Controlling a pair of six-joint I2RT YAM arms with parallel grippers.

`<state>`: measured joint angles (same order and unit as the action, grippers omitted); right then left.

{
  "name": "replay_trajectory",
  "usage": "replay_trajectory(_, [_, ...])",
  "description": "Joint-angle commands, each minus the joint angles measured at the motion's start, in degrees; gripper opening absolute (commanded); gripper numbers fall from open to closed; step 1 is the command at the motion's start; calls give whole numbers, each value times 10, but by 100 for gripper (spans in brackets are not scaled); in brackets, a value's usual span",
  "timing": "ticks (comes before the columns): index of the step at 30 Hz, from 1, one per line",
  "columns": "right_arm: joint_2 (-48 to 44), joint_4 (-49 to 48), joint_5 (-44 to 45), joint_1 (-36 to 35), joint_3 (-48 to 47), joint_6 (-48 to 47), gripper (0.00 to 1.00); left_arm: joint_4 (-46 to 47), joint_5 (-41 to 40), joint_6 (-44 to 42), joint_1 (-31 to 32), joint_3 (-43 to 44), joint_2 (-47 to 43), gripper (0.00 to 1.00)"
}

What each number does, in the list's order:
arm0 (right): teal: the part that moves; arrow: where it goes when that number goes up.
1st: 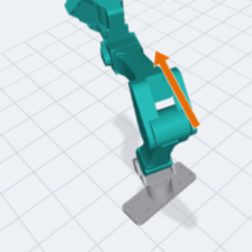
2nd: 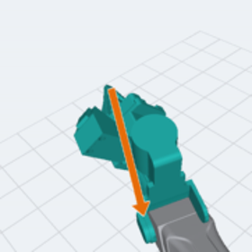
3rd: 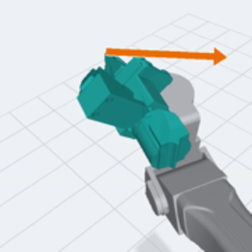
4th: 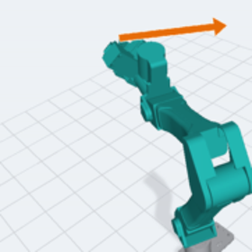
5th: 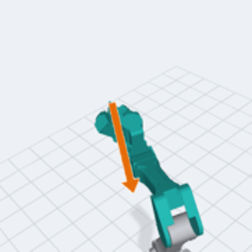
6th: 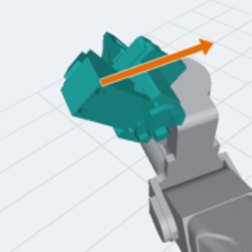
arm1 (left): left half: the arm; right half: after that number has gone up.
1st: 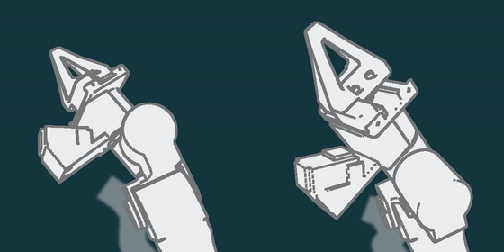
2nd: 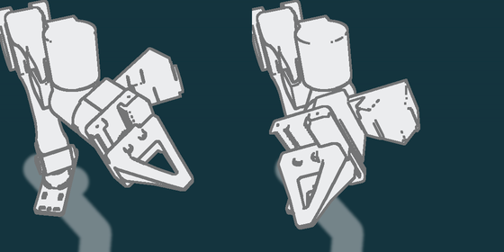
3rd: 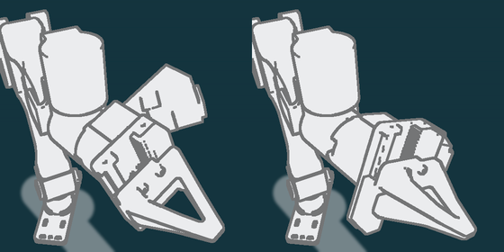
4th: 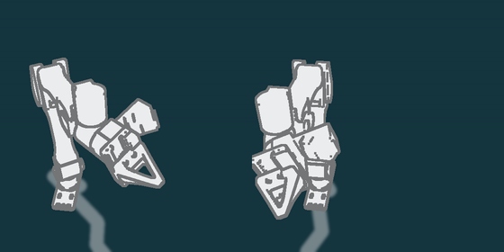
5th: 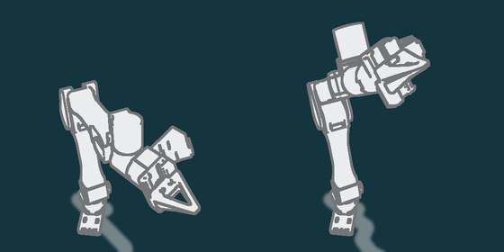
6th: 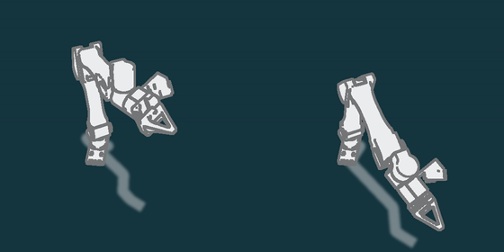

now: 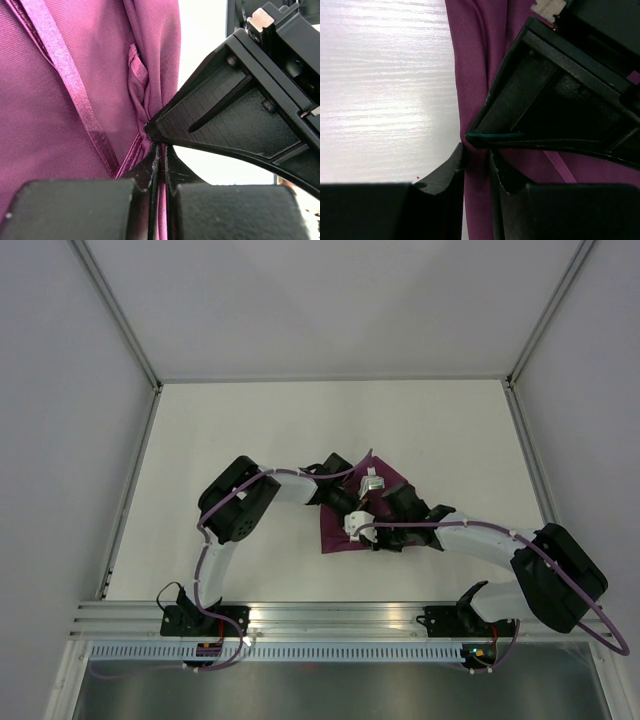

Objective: Fold the napkin, place the utensils inside, and roll it up
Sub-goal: Roll the napkin at the center of the board.

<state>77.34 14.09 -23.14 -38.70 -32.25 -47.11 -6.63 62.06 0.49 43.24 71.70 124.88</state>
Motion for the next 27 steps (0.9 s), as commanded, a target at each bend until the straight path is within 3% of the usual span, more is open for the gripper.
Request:
replay_trajectory(1, [37, 16, 27, -1, 9, -21, 12, -3, -121, -11, 4, -40, -4, 5])
replay_trajectory(3, [48, 30, 18, -1, 3, -25, 10, 9, -134, 7, -1, -47, -25, 14])
replay_trajectory(9, [79, 63, -3, 1, -12, -26, 1, 60, -193, 30, -13, -84, -89, 29])
replay_trajectory(21, [120, 112, -36, 20, -50, -36, 0, 143, -340, 64, -57, -180, -253, 31])
replay_trajectory(27, [168, 177, -81, 46, -102, -60, 1, 256, -505, 123, -82, -298, -387, 35])
